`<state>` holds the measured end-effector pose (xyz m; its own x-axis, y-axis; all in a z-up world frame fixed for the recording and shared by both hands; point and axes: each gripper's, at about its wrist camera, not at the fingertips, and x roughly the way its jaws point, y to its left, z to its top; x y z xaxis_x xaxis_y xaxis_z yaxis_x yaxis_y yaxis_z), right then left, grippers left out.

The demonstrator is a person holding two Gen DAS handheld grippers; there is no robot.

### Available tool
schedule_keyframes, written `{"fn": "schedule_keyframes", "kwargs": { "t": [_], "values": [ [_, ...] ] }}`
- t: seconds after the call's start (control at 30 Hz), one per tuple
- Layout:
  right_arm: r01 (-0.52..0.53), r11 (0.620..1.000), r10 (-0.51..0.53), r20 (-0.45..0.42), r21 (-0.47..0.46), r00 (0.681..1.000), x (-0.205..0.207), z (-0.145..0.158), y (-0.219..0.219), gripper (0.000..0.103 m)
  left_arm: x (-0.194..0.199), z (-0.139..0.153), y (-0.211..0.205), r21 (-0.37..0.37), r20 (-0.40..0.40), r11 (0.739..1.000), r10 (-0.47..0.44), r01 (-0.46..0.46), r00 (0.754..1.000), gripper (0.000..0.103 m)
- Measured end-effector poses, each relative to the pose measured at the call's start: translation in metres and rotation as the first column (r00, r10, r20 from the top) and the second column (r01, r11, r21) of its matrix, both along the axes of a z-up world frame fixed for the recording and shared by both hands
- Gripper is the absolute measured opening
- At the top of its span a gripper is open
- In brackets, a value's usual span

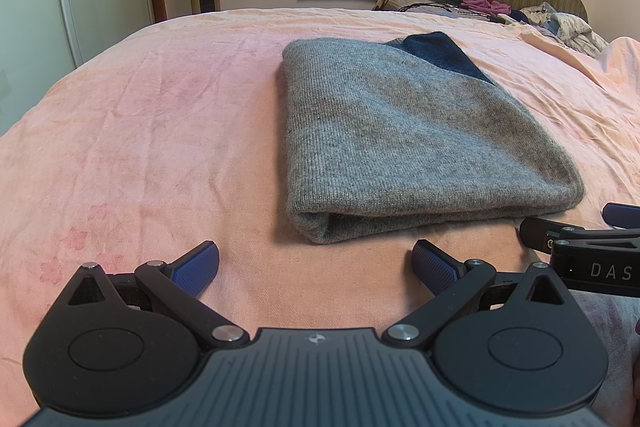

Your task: Fold small clothes

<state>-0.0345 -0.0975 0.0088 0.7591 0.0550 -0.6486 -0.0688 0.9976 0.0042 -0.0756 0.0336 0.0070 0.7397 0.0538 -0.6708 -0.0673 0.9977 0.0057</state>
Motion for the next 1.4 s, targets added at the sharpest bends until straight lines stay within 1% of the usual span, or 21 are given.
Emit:
{"fn": "schedule_keyframes", "kwargs": {
  "t": [0.6, 0.9, 1.4],
  "values": [
    [0.000, 1.000, 0.000, 0.000, 0.000, 1.000, -0.0001, 0.0001, -0.0003, 0.103, 0.0002, 0.0003, -0.0001, -0.001, -0.002, 1.000, 0.002, -0.002, 1.000, 0.103],
    [0.000, 1.000, 0.000, 0.000, 0.000, 1.000, 0.0000, 0.0001, -0.0001, 0.103, -0.0011, -0.0002, -0.0008, -0.005, -0.005, 0.999, 0.040, -0.040, 0.999, 0.103],
    [0.000, 1.000, 0.000, 0.000, 0.000, 1.000, -0.0002, 0.0001, -0.0001, 0.103, -0.0003, 0.0000, 0.0002, 0.000, -0.003, 0.999, 0.037, -0.037, 0.999, 0.103]
  ]
}}
